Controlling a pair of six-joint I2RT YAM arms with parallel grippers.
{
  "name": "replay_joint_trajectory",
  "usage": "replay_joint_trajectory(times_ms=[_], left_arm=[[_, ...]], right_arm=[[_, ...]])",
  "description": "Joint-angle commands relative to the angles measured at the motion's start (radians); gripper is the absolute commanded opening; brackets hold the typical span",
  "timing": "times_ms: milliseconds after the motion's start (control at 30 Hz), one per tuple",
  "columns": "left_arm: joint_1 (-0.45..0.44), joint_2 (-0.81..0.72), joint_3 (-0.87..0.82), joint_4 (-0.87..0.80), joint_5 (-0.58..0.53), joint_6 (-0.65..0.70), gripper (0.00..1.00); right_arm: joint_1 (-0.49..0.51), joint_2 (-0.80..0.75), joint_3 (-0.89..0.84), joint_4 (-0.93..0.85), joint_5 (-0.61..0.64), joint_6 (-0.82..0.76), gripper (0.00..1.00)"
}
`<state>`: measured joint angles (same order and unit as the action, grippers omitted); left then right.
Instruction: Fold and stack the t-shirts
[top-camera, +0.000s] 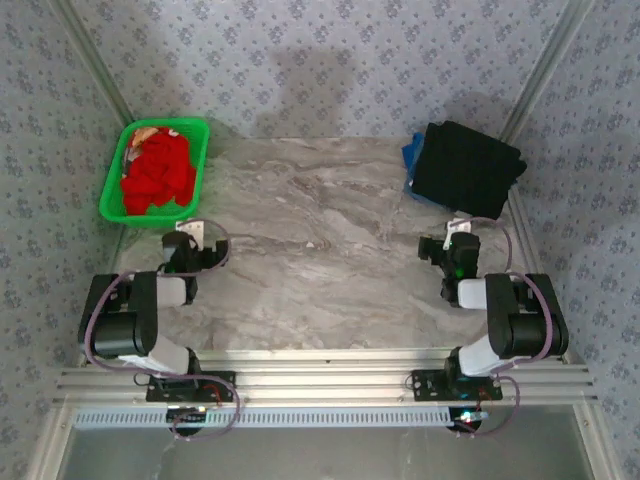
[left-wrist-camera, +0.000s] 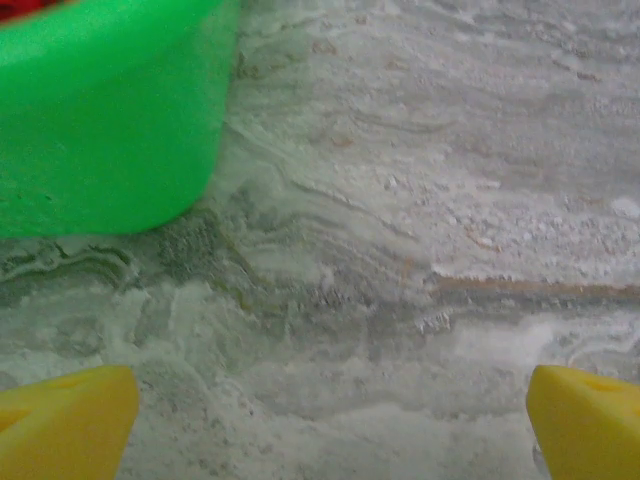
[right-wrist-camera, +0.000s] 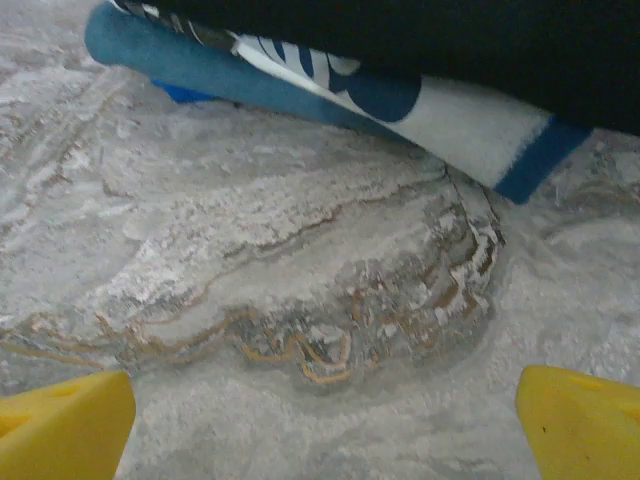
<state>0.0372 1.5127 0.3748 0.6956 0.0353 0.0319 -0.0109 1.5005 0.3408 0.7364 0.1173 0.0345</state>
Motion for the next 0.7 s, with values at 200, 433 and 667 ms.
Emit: replay_joint_trajectory(times_ms=[200, 433, 667], left_arm=[[-0.008, 0.021, 0.041, 0.114, -0.042, -0.058, 1.0], [-0.009, 0.023, 0.041, 0.116, -0.042, -0.059, 1.0], [-0.008, 0.023, 0.041, 0.116, -0.043, -0.057, 1.0]], right_arm=[[-0.008, 0.023, 0.04, 0.1, -0.022, -0.048, 1.0], [-0.009, 0.023, 0.04, 0.1, -0.023, -0.048, 1.0], [-0.011, 0.023, 0.041, 0.097, -0.032, -0.047, 1.0]])
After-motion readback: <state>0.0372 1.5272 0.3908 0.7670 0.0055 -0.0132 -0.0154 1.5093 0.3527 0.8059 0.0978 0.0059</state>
